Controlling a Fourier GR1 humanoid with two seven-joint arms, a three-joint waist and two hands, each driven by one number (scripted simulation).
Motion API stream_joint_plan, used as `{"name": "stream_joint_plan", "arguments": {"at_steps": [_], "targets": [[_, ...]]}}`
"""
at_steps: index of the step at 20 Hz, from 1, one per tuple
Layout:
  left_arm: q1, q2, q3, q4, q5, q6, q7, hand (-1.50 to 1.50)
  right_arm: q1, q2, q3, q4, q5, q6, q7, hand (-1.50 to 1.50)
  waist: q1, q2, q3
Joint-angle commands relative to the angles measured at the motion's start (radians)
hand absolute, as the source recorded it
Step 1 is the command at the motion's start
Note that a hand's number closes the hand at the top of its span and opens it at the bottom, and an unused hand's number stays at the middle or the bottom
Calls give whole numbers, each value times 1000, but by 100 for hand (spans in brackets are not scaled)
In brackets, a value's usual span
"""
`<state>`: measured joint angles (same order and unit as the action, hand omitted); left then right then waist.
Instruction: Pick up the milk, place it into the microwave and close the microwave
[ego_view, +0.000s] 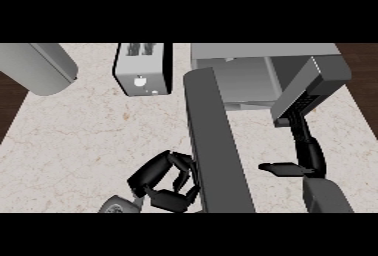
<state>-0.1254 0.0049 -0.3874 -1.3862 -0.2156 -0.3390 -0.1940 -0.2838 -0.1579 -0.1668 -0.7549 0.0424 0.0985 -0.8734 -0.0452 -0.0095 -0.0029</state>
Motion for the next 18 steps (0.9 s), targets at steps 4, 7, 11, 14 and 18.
{"name": "stream_joint_plan", "arguments": {"at_steps": [4, 7, 11, 14, 18], "targets": [[-82, -5, -186, 168, 48, 67, -60, 150, 267, 16, 46, -401, -52, 31, 117, -150, -7, 2, -1], [-101, -5, -348, 199, 73, 216, -49, 150, 339, -43, 28, -541, -95, 87, 170, -150, -16, 3, -1], [-220, -5, -489, 272, 190, 392, -17, 150, 368, -67, -4, -662, -167, 128, 233, -150, -29, 10, -1], [-263, -5, -588, 293, 302, 531, -17, 150, 399, -68, 12, -699, -203, 183, 261, -150, -31, 15, 0], [-327, -4, -585, 313, 400, 658, -40, 150, 389, -128, -3, -794, -260, 243, 331, -150, -62, 19, -2]]}}
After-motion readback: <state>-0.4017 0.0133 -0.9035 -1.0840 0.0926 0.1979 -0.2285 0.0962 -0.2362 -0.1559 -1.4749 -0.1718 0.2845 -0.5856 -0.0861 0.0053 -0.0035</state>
